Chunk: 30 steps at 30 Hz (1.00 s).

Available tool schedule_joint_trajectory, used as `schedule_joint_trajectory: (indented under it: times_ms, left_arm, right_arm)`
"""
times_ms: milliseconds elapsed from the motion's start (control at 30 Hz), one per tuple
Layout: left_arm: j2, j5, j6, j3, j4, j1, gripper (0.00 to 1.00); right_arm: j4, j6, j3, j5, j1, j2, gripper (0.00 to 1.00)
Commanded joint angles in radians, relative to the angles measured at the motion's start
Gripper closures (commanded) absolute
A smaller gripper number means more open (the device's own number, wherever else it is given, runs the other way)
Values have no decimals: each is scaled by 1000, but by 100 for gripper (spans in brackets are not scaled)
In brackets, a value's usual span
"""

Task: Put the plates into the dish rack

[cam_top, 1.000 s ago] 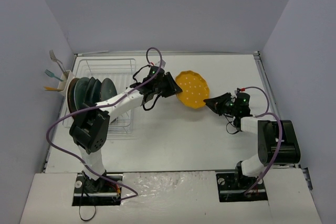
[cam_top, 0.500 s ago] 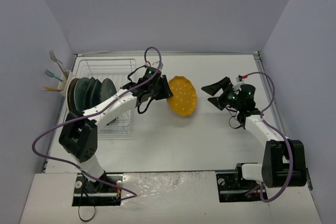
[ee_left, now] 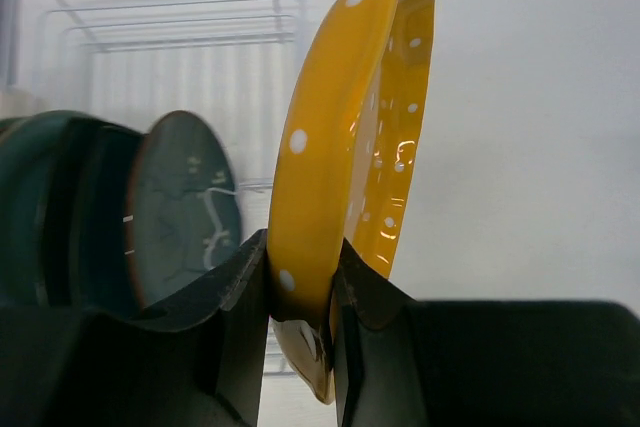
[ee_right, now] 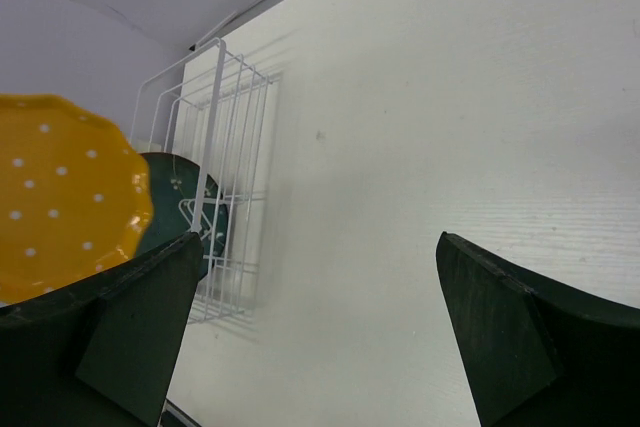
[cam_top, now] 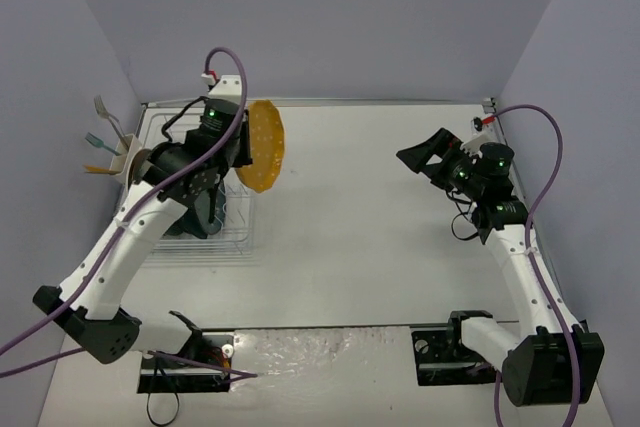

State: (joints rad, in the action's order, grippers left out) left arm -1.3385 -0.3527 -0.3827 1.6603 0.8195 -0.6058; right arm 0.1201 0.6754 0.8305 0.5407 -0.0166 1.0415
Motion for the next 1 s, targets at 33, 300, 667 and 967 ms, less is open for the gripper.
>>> schedule_joint_trajectory:
  times_ms: [33, 300, 667, 967]
  left_arm:
    - [37, -200, 90, 84, 85, 72, 100]
    - [-52, -156, 54, 40, 63, 157, 100]
    - [-149, -143, -3, -71, 13, 176, 100]
    - [-112, -92, -34, -246, -81, 176, 96]
  right_arm:
    - [-22, -47, 31, -24, -2, 24, 0]
    - [-46, -58, 27, -39, -2, 12, 0]
    - [-90, -89, -9, -42, 12, -34, 0]
    - [-96, -105, -24, -25, 55, -44, 0]
